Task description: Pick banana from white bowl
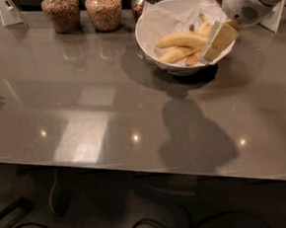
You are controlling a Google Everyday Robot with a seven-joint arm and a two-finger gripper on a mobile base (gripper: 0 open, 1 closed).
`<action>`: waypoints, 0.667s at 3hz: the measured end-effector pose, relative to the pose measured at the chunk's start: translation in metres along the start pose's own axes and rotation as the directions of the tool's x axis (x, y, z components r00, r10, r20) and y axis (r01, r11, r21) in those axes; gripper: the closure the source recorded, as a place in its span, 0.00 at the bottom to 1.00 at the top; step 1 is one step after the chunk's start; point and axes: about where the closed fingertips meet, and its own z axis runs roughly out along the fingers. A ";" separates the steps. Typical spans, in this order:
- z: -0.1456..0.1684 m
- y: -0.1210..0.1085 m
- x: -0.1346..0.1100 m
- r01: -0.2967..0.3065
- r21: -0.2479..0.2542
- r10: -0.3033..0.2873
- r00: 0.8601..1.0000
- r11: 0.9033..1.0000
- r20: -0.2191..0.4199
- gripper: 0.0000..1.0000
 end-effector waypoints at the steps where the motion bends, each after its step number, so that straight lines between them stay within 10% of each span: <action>1: 0.000 0.000 0.000 0.000 0.000 0.000 1.000 1.000 0.000 0.00; 2: 0.001 -0.004 0.005 -0.034 0.023 0.034 0.999 0.999 0.007 0.00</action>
Offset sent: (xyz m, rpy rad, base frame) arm 0.0086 -0.0170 -0.0020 0.0583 -0.0230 -0.0844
